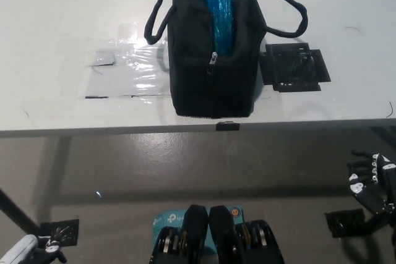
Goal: The robot uses its right hand to pick up a stack of plates kept in the middle of the desk and put it inside a bag kept next to it
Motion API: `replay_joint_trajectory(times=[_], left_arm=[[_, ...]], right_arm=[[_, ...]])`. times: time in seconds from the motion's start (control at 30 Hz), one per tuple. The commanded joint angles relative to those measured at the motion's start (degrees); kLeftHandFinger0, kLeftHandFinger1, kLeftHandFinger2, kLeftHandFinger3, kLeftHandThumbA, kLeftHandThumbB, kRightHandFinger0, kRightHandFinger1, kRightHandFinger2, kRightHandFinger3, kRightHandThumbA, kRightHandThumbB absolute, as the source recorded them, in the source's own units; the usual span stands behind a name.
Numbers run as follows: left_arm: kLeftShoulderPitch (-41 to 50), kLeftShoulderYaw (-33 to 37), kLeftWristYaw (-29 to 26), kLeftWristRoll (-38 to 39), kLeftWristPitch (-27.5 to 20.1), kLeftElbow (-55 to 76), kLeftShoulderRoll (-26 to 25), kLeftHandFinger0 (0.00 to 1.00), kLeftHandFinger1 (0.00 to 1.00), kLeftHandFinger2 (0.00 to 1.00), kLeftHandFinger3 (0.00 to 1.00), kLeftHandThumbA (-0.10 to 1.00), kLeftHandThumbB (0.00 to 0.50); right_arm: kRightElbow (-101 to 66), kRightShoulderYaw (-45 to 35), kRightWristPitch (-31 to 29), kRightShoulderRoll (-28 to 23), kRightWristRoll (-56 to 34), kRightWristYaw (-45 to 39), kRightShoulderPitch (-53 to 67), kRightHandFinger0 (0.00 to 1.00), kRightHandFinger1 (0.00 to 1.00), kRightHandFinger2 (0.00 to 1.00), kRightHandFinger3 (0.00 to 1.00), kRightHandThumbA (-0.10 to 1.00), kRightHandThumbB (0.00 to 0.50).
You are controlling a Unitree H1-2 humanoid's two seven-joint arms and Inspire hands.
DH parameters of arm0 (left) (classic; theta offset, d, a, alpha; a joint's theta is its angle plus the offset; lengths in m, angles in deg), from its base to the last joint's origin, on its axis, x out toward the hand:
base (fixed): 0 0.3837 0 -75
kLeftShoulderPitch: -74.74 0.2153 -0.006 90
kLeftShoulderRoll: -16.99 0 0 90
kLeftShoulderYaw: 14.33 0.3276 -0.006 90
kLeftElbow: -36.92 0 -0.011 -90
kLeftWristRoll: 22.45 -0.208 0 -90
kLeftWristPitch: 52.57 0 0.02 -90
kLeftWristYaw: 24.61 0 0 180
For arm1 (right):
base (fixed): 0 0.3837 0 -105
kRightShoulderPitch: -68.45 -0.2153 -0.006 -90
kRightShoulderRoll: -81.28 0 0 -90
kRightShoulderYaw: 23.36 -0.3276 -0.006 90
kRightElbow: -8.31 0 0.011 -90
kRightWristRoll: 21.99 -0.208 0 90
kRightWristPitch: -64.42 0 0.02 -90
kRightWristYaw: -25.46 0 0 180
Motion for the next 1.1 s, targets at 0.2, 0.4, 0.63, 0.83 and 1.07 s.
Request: replay_joint_trajectory(times=[0.2, 0.4, 0.63, 0.83, 1.07], left_arm=[[-0.22, -0.97, 1.7, -1.71, 0.79, 1.2, -0.78, 0.74, 0.79, 0.9, 1.0, 0.7, 0.13], [-0.47, -1.47, 3.39, -2.43, 0.79, 1.76, -0.58, 0.72, 0.81, 0.91, 1.0, 0.7, 0.133], [-0.6, -1.83, 4.01, -3.36, 0.79, 1.87, -0.21, 0.74, 0.81, 0.91, 1.0, 0.69, 0.125], [-0.53, -1.73, 4.32, -3.56, 0.79, 1.85, -0.51, 0.74, 0.81, 0.92, 1.0, 0.73, 0.157], [-0.73, -2.75, 4.65, -4.05, 0.79, 1.95, 0.64, 0.77, 0.84, 0.96, 1.0, 0.69, 0.114]], right_arm=[[-2.35, 0.59, 2.12, -1.22, -0.84, 1.13, -0.54, 0.31, 0.4, 0.5, 0.7, 0.4, 0.247], [-2.93, 0.94, 2.61, -1.19, -0.5, 1.53, -0.03, 0.29, 0.37, 0.48, 0.69, 0.37, 0.236], [-3.1, 1.04, 3.5, -1.24, -0.68, 1.59, -0.02, 0.29, 0.37, 0.47, 0.68, 0.37, 0.242], [-3.27, 1.39, 3.64, -1.57, -0.17, 1.64, 0.08, 0.26, 0.34, 0.45, 0.62, 0.35, 0.229], [-3.39, 1.92, 3.68, -2.07, 0.58, 2.06, -0.03, 0.27, 0.35, 0.46, 0.6, 0.33, 0.229]])
